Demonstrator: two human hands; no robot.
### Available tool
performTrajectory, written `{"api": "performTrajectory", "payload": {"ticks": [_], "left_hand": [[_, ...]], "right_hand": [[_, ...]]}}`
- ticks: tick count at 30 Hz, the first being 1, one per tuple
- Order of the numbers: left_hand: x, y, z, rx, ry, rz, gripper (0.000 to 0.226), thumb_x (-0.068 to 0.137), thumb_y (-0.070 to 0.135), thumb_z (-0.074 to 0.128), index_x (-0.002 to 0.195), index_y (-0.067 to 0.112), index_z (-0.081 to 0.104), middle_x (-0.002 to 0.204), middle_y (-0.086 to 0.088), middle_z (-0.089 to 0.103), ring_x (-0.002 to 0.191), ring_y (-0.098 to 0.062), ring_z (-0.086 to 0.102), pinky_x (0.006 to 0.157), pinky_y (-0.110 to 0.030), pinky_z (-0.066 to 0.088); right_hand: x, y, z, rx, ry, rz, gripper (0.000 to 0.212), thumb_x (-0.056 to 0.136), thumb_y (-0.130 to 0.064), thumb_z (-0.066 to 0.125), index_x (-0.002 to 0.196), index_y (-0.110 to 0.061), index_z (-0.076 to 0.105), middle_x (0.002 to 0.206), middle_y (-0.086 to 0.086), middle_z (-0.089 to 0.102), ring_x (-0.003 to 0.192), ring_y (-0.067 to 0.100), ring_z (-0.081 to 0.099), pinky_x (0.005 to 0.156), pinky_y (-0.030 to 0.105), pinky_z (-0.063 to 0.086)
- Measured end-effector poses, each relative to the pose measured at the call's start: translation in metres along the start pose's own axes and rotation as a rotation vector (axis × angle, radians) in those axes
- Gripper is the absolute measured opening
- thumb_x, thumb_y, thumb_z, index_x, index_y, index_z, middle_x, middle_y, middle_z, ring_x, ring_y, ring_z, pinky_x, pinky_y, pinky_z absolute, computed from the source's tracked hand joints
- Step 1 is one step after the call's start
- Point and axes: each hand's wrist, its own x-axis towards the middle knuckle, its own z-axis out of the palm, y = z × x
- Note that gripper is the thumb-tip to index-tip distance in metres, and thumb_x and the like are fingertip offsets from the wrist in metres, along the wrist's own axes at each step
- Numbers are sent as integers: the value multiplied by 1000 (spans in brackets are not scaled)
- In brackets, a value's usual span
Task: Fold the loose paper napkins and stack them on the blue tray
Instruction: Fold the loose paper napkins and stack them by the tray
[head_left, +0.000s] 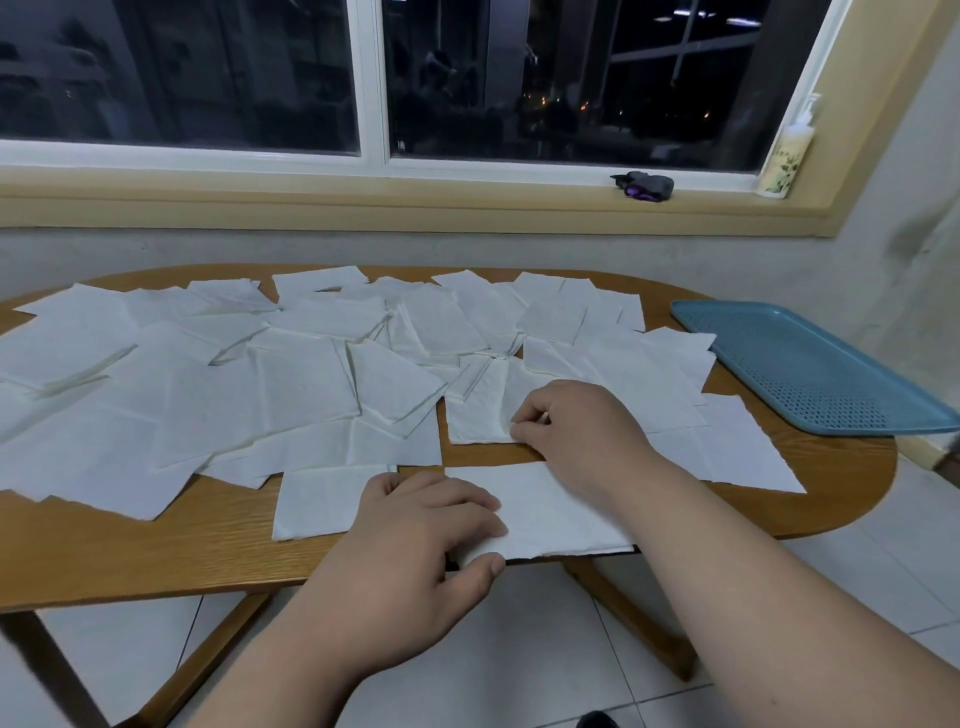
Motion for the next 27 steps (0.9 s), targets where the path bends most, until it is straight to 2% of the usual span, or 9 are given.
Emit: {"api": "performTrajectory", "payload": {"ticks": [5, 10, 16, 20, 24, 27], "left_hand": [[0, 1, -1, -2, -3, -6, 39, 85, 63, 41, 110, 43, 65, 123, 34, 53, 120, 11, 38, 105, -29, 22], [1, 1, 0, 0, -5, -9, 38, 85, 63, 42, 109, 44, 65, 122, 35, 53, 120, 12, 37, 105, -29, 23], [1, 1, -1, -7, -11, -14, 38, 85, 62, 43, 110, 44, 65, 122, 35, 53, 120, 12, 37, 105, -28, 22], [1, 2, -2, -19, -9, -21, 38, 86, 62, 42, 111, 44, 65, 123, 35, 54, 120, 12, 37, 105, -28, 22], [0, 3, -3, -37, -19, -34, 43, 85, 64, 38, 112, 44, 64, 124, 36, 52, 122, 15, 34, 108, -25, 17], [-1, 4, -3, -56, -1, -24, 42, 84, 64, 38, 111, 45, 64, 123, 37, 51, 123, 14, 34, 108, -26, 18]], "right_hand": [[1, 0, -2, 78, -22, 40, 9, 89, -34, 71, 81, -31, 74, 85, -17, 67, 84, 6, 60, 78, 30, 54], [0, 0, -5, 193, 52, 82, 14, 89, -33, 73, 77, -27, 73, 82, -16, 65, 79, 5, 58, 68, 25, 47], [-1, 1, -7, 271, 127, 97, 14, 88, -31, 73, 75, -25, 74, 84, -16, 67, 80, 3, 59, 73, 25, 49], [-5, -7, -16, 333, 222, 74, 13, 93, -30, 69, 81, -26, 72, 87, -16, 68, 83, 4, 59, 72, 25, 49], [-24, -22, -35, 380, 261, -26, 12, 95, -32, 64, 84, -29, 64, 84, -19, 65, 82, -3, 59, 60, 10, 42], [-47, -28, -53, 575, 322, -87, 8, 92, -26, 67, 84, -28, 65, 79, -17, 66, 72, -2, 59, 60, 11, 46]]}}
